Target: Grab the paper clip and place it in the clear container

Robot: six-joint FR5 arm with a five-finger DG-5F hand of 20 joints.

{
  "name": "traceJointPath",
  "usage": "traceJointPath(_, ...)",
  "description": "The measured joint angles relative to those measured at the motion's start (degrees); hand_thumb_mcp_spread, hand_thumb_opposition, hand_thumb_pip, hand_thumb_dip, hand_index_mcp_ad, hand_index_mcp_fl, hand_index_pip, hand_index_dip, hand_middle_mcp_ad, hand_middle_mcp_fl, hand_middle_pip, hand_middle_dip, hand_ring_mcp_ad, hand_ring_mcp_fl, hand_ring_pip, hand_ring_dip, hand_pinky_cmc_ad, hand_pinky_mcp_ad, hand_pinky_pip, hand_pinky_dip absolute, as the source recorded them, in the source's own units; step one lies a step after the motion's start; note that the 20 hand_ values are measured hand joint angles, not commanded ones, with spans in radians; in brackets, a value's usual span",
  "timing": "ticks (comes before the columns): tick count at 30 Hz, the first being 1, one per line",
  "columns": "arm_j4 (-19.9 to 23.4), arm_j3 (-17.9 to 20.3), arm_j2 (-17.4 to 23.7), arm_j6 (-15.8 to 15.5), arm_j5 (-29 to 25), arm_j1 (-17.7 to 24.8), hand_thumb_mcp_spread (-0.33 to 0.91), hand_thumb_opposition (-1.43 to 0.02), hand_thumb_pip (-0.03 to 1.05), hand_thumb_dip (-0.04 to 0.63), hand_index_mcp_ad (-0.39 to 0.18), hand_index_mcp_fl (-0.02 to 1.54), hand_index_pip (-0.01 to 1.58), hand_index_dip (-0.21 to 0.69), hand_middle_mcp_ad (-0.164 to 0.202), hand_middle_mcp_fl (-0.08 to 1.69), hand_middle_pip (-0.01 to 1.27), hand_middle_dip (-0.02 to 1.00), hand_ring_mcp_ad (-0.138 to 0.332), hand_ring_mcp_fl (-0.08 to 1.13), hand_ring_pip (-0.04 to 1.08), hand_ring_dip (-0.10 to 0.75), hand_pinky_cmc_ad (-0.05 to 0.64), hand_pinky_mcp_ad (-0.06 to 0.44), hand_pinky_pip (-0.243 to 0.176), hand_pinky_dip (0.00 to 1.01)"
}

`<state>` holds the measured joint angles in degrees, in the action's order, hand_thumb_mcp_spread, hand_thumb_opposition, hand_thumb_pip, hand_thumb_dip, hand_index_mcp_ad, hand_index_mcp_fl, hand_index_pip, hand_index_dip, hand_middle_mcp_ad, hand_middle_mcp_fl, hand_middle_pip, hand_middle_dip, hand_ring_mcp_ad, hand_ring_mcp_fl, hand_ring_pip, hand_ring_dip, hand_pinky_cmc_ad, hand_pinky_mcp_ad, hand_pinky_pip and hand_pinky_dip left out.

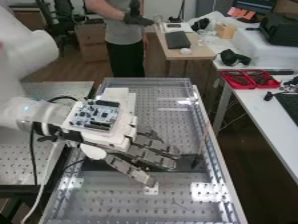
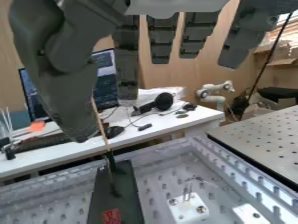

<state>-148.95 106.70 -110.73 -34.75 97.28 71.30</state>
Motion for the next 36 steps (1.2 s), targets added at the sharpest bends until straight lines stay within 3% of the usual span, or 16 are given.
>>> traceJointPath(17,1.68,-6.5,-9.87,-2.78,8.07,-5.48,0.4,-0.8,0.64,0.251,-0.079,0.11,1.31,0.051,0.056,0.0,0.14,0.16,0.089,-0.01,0.08,0.08,0.278,0.25,-0.044,0.23)
traceJointPath(36,4.79,-9.06,-13.64,-3.95,12.54,-7.62,0.43,-0.8,0.64,0.251,-0.079,0.05,1.53,0.147,0.059,0.04,0.13,0.18,0.089,-0.01,0.07,0.093,0.278,0.25,-0.002,0.19)
